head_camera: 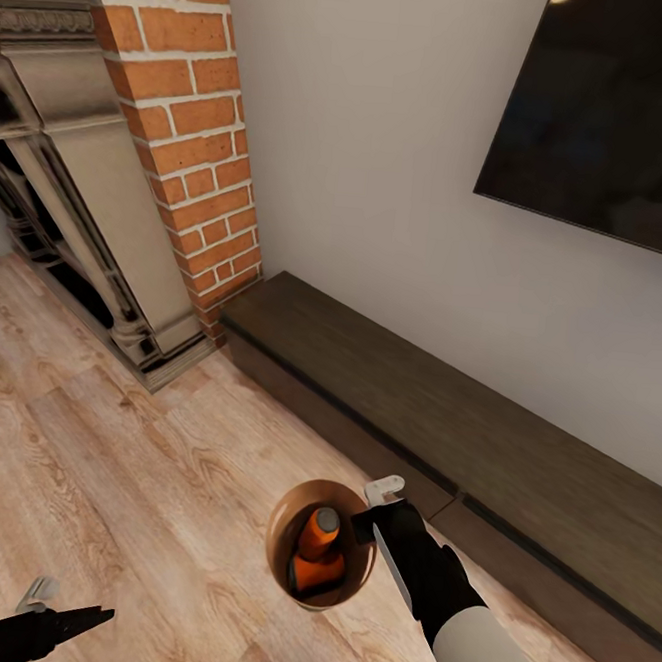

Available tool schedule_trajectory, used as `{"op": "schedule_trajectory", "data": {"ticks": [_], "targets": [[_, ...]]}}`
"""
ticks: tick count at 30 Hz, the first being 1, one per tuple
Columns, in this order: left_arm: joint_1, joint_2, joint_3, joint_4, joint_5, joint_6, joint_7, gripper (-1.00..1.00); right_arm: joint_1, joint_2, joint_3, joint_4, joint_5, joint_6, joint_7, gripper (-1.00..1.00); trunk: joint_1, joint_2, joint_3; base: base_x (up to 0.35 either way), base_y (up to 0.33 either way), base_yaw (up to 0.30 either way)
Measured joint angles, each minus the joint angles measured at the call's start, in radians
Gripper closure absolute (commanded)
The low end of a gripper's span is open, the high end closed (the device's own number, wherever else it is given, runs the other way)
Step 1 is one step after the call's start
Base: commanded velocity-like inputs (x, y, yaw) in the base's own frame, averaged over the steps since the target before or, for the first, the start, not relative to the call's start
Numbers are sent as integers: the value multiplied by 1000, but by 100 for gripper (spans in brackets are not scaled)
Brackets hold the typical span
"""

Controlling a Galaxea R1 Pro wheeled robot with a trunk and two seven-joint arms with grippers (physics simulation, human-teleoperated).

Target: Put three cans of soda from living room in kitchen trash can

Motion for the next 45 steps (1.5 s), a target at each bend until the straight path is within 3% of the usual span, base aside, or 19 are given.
{"op": "schedule_trajectory", "data": {"ticks": [45], "targets": [[0, -5, 0, 0, 2, 0, 29, -100, 7, 0, 1, 0, -3, 0, 0, 100, 0, 0, 74, 0, 0, 0]]}}
